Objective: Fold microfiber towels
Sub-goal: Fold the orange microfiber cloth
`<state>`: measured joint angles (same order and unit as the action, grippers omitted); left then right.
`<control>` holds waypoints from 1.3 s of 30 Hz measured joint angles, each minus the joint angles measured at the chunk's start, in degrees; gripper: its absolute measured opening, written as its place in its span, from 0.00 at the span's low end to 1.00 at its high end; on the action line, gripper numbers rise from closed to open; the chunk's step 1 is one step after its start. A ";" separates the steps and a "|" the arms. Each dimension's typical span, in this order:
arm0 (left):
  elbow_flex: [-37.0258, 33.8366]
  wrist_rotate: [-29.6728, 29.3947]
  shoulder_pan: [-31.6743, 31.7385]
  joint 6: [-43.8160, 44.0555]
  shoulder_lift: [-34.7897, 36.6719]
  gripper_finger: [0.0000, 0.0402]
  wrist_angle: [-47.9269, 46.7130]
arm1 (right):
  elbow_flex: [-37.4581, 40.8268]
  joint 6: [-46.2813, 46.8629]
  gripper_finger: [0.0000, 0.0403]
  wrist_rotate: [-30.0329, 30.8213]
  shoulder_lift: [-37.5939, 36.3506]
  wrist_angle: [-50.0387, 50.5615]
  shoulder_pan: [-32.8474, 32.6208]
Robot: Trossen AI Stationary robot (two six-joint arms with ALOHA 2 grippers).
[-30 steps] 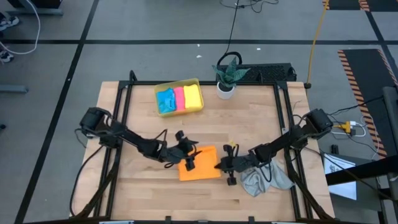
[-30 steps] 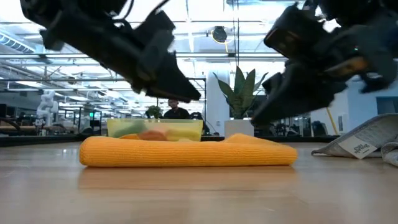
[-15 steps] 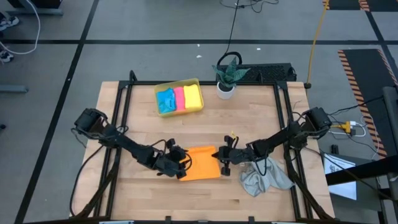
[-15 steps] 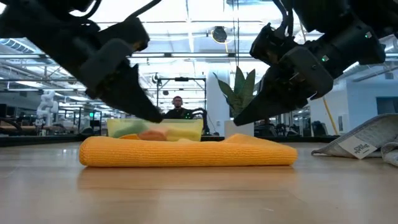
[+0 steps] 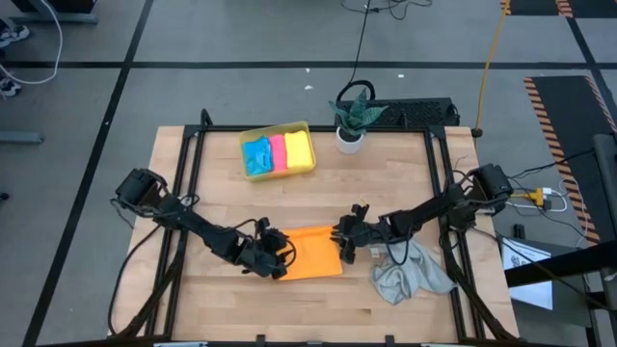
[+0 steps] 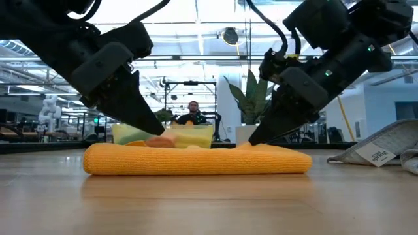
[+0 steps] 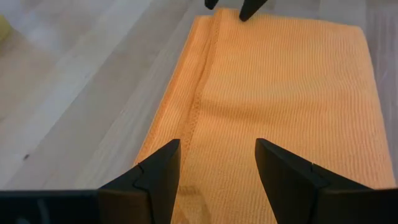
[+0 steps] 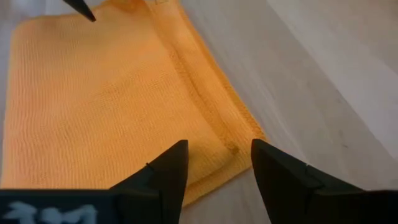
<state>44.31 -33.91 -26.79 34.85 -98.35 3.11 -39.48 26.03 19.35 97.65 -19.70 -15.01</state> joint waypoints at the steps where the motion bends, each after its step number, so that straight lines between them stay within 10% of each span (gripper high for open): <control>1: 0.00 -0.01 0.00 0.00 0.00 0.52 0.01 | 0.00 0.10 0.42 -0.03 0.00 0.02 0.01; 15: 0.00 -9.03 -3.78 -6.11 0.00 0.52 3.43 | 0.00 -13.77 0.03 -1.52 0.00 -2.26 -1.32; 28: 0.00 -11.28 -10.11 -24.88 0.00 0.52 7.09 | 0.00 -49.56 0.01 -3.33 0.00 -8.44 -12.31; 39: 0.00 -3.99 -5.09 -30.54 0.00 0.52 7.54 | 0.00 -49.84 0.00 -4.33 0.00 -7.60 -13.00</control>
<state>44.31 -37.90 -31.88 4.32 -98.35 10.65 -39.48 -23.81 15.03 97.65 -27.31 -28.02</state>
